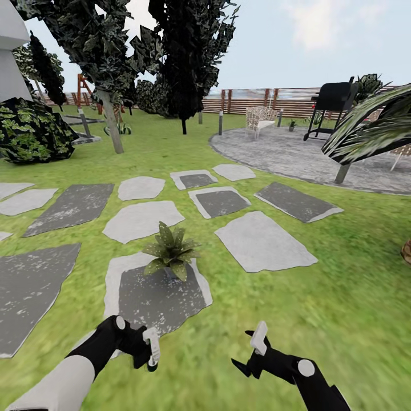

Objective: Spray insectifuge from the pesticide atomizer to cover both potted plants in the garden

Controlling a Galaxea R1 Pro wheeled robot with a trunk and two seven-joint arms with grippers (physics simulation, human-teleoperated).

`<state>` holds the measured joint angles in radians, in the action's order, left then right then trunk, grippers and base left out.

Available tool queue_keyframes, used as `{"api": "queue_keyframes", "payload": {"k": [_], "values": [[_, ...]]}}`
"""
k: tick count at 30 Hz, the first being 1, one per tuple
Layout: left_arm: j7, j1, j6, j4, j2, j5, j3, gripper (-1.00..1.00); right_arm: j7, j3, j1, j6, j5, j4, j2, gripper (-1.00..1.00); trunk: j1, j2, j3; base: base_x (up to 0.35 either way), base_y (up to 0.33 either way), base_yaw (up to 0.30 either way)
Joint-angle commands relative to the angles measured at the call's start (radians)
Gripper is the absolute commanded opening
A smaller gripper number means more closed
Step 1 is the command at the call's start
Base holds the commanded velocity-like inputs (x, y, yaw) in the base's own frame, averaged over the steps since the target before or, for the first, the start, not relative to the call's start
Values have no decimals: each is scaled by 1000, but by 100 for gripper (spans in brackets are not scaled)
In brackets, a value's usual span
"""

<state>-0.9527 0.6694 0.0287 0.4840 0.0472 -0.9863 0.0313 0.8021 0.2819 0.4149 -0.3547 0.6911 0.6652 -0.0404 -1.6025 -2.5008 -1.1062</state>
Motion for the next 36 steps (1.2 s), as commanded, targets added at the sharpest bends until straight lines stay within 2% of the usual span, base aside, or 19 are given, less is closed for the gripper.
{"api": "queue_keyframes", "payload": {"k": [1, 8, 10, 11, 15, 20, 22, 24, 25, 28, 36], "values": [[-5, 1, 2, 1, -6, -4, -2, -100, 6, 2, 1, -6, 9, 2, -2, 100, 0, 0, -1, 0, 0, 0], [-30, 8, 1, 7, -22, -6, -41, -100, 12, -37, 1, -6, 5, 2, -11, 100, 0, 0, -1, 0, 0, 0], [-42, 10, 1, 11, -24, -6, -52, -100, 23, -48, 1, -6, 4, 4, -21, 100, 0, 0, -1, 0, 0, 0], [-101, 11, 1, 12, -24, -6, -82, -100, 65, -176, 1, -6, 4, 5, -30, 100, 0, 0, -1, 0, 0, 0], [-108, 12, 4, 12, -31, -7, -82, -100, 90, -177, 2, -6, 4, 7, -53, 100, 0, 0, -1, 0, 0, 0], [-109, 11, 5, 11, -49, -11, -85, -100, 98, -178, 2, -4, 4, 9, -70, 100, 0, 0, -1, 0, 0, 0], [-109, 11, 6, 11, -54, -11, -96, -100, 98, -178, 3, -3, 4, 10, -73, 100, 0, 0, -1, 0, 0, 0], [-109, 10, 7, 11, -62, -10, -127, -100, 98, -178, 8, -2, 4, 11, -74, 100, 0, 0, -1, 0, 0, 0], [-109, 11, 7, 11, -65, -10, -137, -100, 98, -178, 10, -2, 4, 11, -74, -100, 0, 0, -1, 0, 0, 0], [-109, 10, 7, 11, -77, -9, -154, -100, 97, -178, 16, 0, 4, 10, -75, -100, 0, 0, -1, 0, 0, 0], [-109, 10, 3, 12, -105, -9, -159, -100, 98, -178, 30, 24, 4, 10, -87, -100, 0, 0, -1, 0, 0, 0]]}}
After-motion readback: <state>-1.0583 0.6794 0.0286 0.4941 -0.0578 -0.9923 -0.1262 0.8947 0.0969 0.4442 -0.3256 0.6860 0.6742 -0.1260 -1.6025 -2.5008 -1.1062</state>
